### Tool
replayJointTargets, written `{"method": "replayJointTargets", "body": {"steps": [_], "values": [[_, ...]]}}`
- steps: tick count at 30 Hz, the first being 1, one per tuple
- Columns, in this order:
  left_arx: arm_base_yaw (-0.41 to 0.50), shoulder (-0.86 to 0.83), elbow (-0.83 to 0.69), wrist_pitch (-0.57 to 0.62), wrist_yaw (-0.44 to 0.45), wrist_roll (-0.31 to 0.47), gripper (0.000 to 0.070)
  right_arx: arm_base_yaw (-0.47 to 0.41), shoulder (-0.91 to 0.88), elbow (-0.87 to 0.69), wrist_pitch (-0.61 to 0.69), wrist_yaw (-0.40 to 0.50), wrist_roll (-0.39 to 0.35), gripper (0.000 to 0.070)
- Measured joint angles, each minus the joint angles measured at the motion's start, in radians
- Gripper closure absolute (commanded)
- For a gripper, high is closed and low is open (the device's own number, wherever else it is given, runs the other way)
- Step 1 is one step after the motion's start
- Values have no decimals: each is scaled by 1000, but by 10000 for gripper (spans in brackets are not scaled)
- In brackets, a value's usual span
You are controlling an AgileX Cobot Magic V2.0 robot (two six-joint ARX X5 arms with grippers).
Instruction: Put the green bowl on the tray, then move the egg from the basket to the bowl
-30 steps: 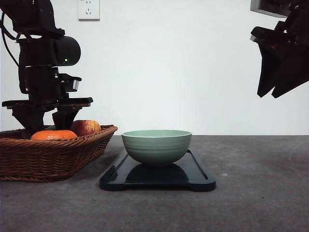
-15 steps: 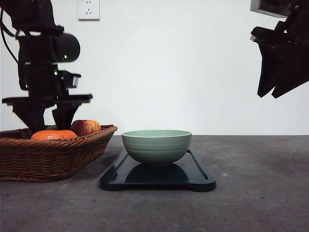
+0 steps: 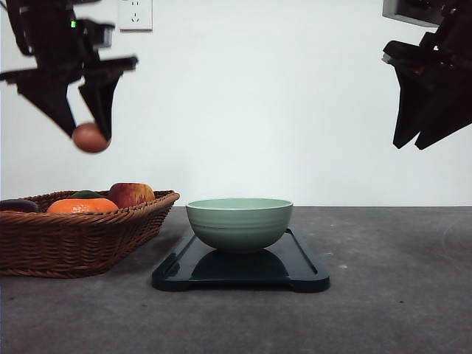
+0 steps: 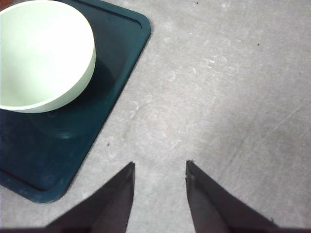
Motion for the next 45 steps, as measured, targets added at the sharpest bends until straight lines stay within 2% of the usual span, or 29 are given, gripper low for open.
{"method": "replayJointTargets", "body": {"steps": [17,41,45], "values": [[-177,-4,33,115,0,-35,471,0,0,0,2,0,0,503],[-283,153,64,199,1,-53,472,0,0,0,-5,0,0,503],[-288,186,66,203,22,-54,472,0,0,0,-5,0,0,503]]}}
